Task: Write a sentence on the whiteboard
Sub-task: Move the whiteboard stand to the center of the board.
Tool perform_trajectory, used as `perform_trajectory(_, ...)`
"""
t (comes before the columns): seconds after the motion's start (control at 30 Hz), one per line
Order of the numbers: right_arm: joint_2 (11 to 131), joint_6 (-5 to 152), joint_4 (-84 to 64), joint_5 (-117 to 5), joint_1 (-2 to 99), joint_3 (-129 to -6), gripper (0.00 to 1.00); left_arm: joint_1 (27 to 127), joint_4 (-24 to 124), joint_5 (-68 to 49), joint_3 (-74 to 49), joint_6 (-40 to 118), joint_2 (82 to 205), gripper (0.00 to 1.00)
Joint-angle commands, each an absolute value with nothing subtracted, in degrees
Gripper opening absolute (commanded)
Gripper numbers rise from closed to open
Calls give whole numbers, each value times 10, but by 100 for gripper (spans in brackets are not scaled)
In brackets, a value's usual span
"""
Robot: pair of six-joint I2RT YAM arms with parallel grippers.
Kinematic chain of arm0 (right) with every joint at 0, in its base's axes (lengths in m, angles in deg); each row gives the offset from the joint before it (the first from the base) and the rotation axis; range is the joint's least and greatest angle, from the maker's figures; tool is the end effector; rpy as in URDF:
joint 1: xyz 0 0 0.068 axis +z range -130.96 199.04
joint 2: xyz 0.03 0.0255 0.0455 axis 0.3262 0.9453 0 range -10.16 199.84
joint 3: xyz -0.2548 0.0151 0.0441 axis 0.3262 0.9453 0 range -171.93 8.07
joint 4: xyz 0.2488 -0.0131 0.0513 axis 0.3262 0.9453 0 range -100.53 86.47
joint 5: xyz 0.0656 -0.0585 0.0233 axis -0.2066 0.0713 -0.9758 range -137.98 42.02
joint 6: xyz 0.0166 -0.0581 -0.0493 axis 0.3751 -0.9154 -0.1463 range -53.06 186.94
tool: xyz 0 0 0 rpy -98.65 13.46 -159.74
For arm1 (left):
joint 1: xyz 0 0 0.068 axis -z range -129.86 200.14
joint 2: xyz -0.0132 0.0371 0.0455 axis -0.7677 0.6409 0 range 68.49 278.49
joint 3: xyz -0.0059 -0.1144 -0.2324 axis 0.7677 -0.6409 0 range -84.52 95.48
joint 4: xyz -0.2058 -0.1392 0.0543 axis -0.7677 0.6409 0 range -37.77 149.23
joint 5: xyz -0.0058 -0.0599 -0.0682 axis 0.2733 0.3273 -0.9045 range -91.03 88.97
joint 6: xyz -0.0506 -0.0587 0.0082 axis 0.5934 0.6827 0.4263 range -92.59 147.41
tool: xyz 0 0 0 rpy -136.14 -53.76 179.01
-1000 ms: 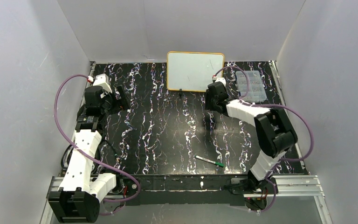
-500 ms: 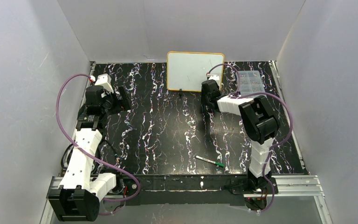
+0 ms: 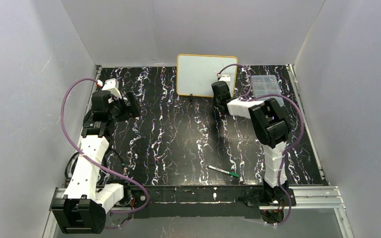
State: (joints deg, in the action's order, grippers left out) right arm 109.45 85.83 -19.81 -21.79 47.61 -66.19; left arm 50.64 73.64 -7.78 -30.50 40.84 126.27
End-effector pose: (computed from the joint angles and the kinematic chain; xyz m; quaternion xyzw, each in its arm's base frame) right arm 0.4191 0.1946 0.1250 0.0291 0.8737 -0.0072 0.4856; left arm 0.2545 -0.0100 0.3095 -0.0635 0.8409 -0.1142 0.5251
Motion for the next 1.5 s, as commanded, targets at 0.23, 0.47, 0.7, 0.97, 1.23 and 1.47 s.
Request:
perform_trajectory(0.23,1090,850,-198,-207,477,-641,1,504,727,-113,-298,416,1263,98)
perform_trajectory(0.47,1041,838,-220,-236,478,-572,1,505,726,-127,-300,425,1262,98)
perform_trajectory(0.7,966,842,-222,-247,489,-494,1,505,726,-124,-299,424,1254,98)
perform_trajectory(0.97,872,865,-212,-252,509,-402,1,504,728,-120,-301,421,1243,98)
perform_trajectory(1.23,778,880,-198,-244,541,-322,1,504,729,-117,-304,422,1234,98)
perform_trajectory(1.47,738,900,-192,-245,569,-278,1,505,731,-112,-306,421,1226,98)
